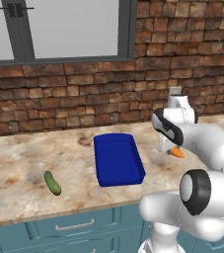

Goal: Place the two vegetables and bowl onto the tray for setting up a vegetable dip station.

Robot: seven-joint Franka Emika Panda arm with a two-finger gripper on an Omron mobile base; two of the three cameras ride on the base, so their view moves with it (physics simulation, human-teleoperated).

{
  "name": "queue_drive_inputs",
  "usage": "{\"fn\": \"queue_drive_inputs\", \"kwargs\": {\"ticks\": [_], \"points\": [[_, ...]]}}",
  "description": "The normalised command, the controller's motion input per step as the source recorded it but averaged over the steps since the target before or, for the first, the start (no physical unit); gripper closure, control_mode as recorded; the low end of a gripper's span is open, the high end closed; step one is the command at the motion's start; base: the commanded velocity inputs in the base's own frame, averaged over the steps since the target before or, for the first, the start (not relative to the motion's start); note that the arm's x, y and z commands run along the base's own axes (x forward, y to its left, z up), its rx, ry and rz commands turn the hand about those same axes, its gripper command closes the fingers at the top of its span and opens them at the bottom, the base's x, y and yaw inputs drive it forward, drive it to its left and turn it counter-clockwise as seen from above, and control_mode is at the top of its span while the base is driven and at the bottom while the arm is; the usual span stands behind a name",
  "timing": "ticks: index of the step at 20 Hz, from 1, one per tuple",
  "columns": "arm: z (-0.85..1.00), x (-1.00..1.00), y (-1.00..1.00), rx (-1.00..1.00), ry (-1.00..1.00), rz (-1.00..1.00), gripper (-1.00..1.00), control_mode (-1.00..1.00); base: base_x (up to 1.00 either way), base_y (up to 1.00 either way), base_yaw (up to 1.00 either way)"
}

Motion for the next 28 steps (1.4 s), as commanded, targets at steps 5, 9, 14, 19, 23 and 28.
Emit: {"fn": "queue_drive_inputs", "kwargs": {"ticks": [5,9,14,19,23,28], "points": [[0.00,0.26,0.17,0.00,0.00,0.35,1.00,-1.00,0.00,0.00,0.00],[0.00,0.39,0.25,0.00,0.00,0.26,1.00,-1.00,0.00,0.00,0.00],[0.04,0.52,0.19,0.01,0.00,0.23,1.00,-1.00,0.00,0.00,0.00],[0.10,0.44,0.21,0.09,0.00,0.19,1.00,-1.00,0.00,0.00,0.00],[0.08,0.38,0.36,0.05,0.00,0.15,1.00,-1.00,0.00,0.00,0.00],[0.00,0.29,0.63,0.00,0.00,0.10,1.00,-1.00,0.00,0.00,0.00]]}}
